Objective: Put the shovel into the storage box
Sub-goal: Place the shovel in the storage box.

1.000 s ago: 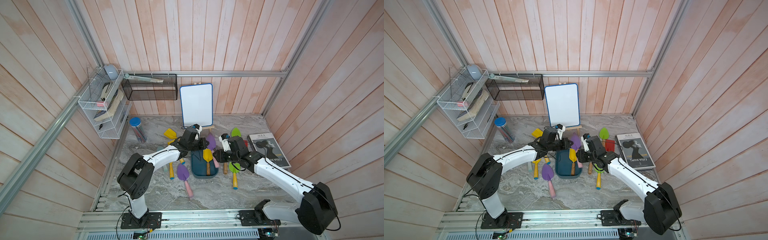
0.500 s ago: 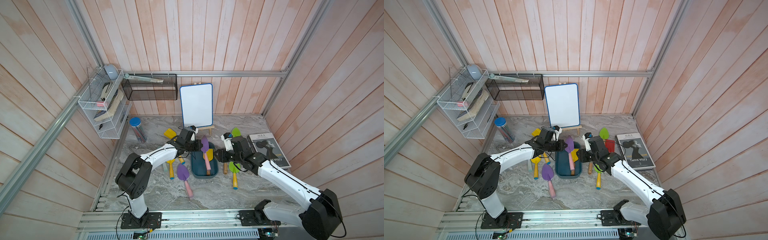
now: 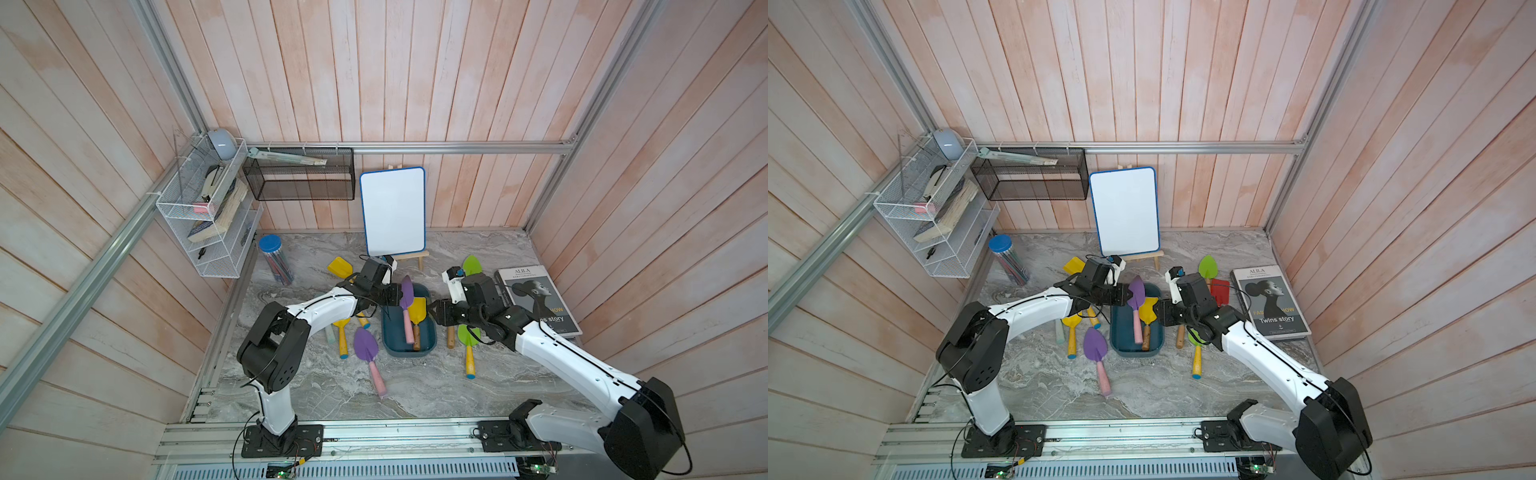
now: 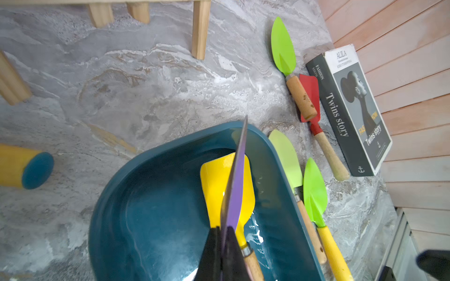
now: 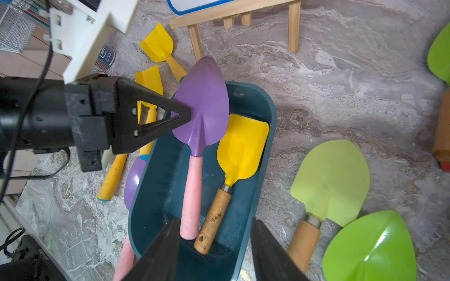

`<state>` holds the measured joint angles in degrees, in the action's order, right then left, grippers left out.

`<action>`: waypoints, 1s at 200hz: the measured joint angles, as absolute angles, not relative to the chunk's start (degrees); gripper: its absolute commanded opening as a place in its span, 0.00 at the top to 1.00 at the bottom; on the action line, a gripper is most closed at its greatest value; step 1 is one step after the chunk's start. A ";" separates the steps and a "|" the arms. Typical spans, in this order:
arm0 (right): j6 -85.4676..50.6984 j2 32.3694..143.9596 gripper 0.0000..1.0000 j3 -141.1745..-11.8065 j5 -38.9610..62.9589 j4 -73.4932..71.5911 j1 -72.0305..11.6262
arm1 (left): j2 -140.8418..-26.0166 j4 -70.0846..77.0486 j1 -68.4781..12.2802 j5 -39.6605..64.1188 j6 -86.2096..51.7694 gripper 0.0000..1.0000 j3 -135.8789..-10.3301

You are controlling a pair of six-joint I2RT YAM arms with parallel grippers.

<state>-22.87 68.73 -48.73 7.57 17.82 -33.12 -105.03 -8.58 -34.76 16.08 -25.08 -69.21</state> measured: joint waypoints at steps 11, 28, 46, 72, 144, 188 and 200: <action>-22.87 68.73 0.47 -48.73 7.55 17.82 -33.12 | -105.60 -8.54 -34.76 16.25 -25.06 1.00 -69.21; -22.87 68.75 0.47 -48.73 7.55 17.82 -33.12 | -106.30 -8.49 -34.76 16.45 -25.08 1.00 -69.21; -22.87 68.88 0.47 -48.71 7.55 17.80 -33.12 | -106.87 -8.29 -34.76 16.64 -25.10 1.00 -69.21; -22.87 69.38 0.47 -48.66 7.55 17.78 -33.12 | -107.55 -8.12 -34.76 17.15 -25.26 1.00 -69.21; -22.85 70.35 0.47 -48.45 7.51 17.72 -33.12 | -108.79 -7.92 -34.76 18.76 -27.27 1.00 -69.21; -22.85 70.39 0.47 -48.45 7.27 17.72 -33.12 | -109.97 -7.70 -34.76 20.27 -29.02 1.00 -69.21; -22.85 70.50 0.47 -48.45 7.14 17.72 -33.12 | -110.32 -7.73 -34.76 20.78 -29.47 1.00 -69.21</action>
<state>-22.85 70.50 -48.45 7.14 17.72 -33.12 -110.32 -7.73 -34.76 20.78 -29.47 -69.21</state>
